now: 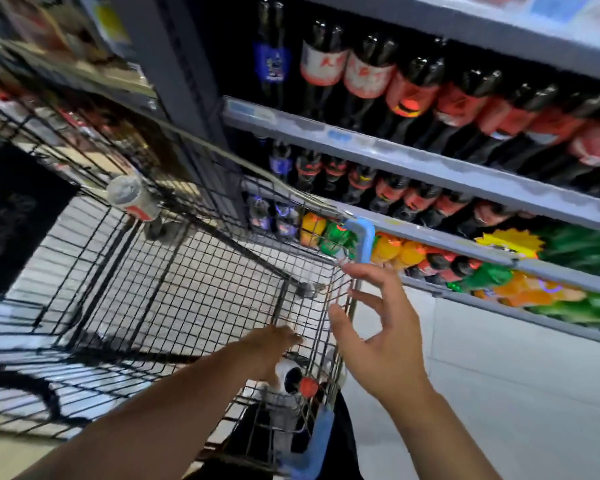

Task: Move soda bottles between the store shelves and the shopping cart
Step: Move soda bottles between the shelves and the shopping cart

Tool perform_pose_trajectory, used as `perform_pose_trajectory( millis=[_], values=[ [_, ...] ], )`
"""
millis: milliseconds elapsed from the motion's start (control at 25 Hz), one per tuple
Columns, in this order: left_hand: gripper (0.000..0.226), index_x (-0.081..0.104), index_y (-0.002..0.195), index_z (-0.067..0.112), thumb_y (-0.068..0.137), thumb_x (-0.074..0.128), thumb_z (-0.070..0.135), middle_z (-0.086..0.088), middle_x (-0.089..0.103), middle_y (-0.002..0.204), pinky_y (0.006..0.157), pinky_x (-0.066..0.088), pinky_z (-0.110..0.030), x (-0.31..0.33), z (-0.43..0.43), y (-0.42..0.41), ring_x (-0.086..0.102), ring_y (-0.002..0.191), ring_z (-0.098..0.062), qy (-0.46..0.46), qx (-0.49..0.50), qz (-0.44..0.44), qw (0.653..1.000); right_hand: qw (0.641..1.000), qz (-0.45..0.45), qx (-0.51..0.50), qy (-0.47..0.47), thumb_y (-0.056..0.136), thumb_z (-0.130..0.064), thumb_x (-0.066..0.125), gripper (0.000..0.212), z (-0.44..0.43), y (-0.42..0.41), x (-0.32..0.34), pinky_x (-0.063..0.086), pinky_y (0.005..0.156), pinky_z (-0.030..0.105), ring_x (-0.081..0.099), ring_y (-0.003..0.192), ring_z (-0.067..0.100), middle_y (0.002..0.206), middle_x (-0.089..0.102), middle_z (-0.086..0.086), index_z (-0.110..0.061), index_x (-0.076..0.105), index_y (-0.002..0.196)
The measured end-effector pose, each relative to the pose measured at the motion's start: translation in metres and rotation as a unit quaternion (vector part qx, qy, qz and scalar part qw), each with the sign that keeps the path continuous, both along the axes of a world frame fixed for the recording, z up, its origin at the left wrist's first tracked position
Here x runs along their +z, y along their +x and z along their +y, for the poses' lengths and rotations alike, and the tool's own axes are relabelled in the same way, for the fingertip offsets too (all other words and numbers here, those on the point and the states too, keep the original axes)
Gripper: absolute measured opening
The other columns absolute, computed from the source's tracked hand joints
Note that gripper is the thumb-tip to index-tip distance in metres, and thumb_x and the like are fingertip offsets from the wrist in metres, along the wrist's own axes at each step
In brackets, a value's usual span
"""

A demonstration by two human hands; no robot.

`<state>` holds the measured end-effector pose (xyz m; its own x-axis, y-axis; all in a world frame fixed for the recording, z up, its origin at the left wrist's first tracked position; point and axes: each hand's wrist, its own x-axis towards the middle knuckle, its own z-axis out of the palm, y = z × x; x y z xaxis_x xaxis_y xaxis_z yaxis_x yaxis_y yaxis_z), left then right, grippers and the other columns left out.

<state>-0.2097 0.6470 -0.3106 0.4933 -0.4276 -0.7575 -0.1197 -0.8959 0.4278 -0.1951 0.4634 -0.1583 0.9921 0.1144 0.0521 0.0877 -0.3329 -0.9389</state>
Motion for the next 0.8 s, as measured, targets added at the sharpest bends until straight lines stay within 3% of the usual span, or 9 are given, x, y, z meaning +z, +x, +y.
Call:
perform_pose_trajectory(
  millis=[80, 160, 280, 360, 440, 560, 720, 800],
  values=[
    [0.091, 0.041, 0.152, 0.028, 0.075, 0.088, 0.021, 0.0, 0.044, 0.155, 0.112, 0.039, -0.031, -0.016, -0.005, -0.004, 0.046, 0.138, -0.019, -0.02, -0.02, 0.032, 0.999, 0.999, 0.017, -0.043, 0.009, 0.085, -0.02, 0.071, 0.04, 0.0, -0.011, -0.003, 0.055, 0.098, 0.041, 0.059, 0.125, 0.014, 0.126, 0.061, -0.016, -0.024, 0.06, 0.123],
    [0.074, 0.05, 0.145, 0.029, 0.079, 0.083, 0.016, -0.002, 0.056, 0.145, 0.106, 0.046, -0.032, -0.028, -0.005, -0.012, 0.056, 0.127, -0.02, -0.044, 0.02, 0.059, 0.997, 0.997, 0.02, -0.07, 0.003, 0.086, -0.021, 0.07, 0.039, -0.003, -0.018, -0.004, 0.055, 0.099, 0.039, 0.059, 0.125, 0.012, 0.125, 0.06, -0.019, -0.026, 0.059, 0.123],
    [0.072, 0.048, 0.145, 0.031, 0.081, 0.081, 0.021, 0.001, 0.059, 0.139, 0.1, 0.046, -0.03, -0.042, 0.005, -0.026, 0.057, 0.123, -0.019, -0.074, 0.06, 0.052, 0.994, 0.995, 0.013, -0.095, -0.004, 0.088, -0.02, 0.069, 0.037, -0.01, -0.027, -0.006, 0.055, 0.099, 0.037, 0.06, 0.122, 0.013, 0.122, 0.06, -0.021, -0.029, 0.057, 0.121],
    [0.069, 0.053, 0.135, 0.038, 0.076, 0.086, 0.023, 0.011, 0.062, 0.128, 0.085, 0.047, -0.025, -0.042, 0.018, -0.028, 0.058, 0.114, -0.012, -0.103, 0.109, 0.039, 0.988, 0.995, 0.014, -0.104, -0.004, 0.087, -0.016, 0.068, 0.037, -0.012, -0.035, -0.007, 0.055, 0.098, 0.034, 0.061, 0.121, 0.013, 0.121, 0.06, -0.02, -0.028, 0.057, 0.121],
    [0.065, 0.057, 0.124, 0.043, 0.071, 0.09, 0.027, 0.019, 0.065, 0.117, 0.085, 0.053, -0.027, -0.032, 0.03, -0.024, 0.062, 0.109, -0.009, -0.137, 0.181, 0.028, 0.973, 0.993, 0.028, -0.113, 0.003, 0.087, -0.012, 0.068, 0.039, -0.012, -0.042, -0.008, 0.055, 0.097, 0.033, 0.061, 0.12, 0.013, 0.12, 0.061, -0.02, -0.028, 0.056, 0.121],
    [0.059, 0.06, 0.12, 0.042, 0.068, 0.091, 0.04, 0.02, 0.07, 0.11, 0.093, 0.055, -0.038, 0.001, 0.05, -0.009, 0.066, 0.108, -0.008, -0.185, 0.276, -0.034, 0.943, 0.991, 0.052, -0.125, 0.005, 0.087, 0.001, 0.072, 0.049, -0.011, -0.049, -0.008, 0.056, 0.096, 0.034, 0.061, 0.12, 0.01, 0.121, 0.063, -0.018, -0.026, 0.053, 0.123],
    [0.05, 0.064, 0.105, 0.055, 0.06, 0.088, 0.055, 0.026, 0.072, 0.105, 0.074, 0.056, -0.018, 0.077, 0.062, 0.018, 0.068, 0.096, 0.005, -0.276, 0.386, -0.074, 0.877, 0.991, 0.107, -0.081, -0.011, 0.088, -0.004, 0.073, 0.052, 0.005, -0.047, 0.004, 0.051, 0.1, 0.018, 0.055, 0.122, -0.004, 0.121, 0.061, -0.029, -0.04, 0.053, 0.119],
    [0.047, 0.067, 0.101, 0.053, 0.058, 0.087, 0.053, 0.019, 0.074, 0.106, 0.076, 0.058, -0.022, 0.118, 0.061, 0.031, 0.07, 0.096, -0.002, -0.332, 0.424, -0.09, 0.838, 0.989, 0.135, -0.054, -0.016, 0.089, -0.013, 0.075, 0.05, 0.015, -0.042, 0.015, 0.046, 0.098, 0.011, 0.051, 0.123, -0.012, 0.125, 0.059, -0.031, -0.042, 0.054, 0.123]
  ],
)
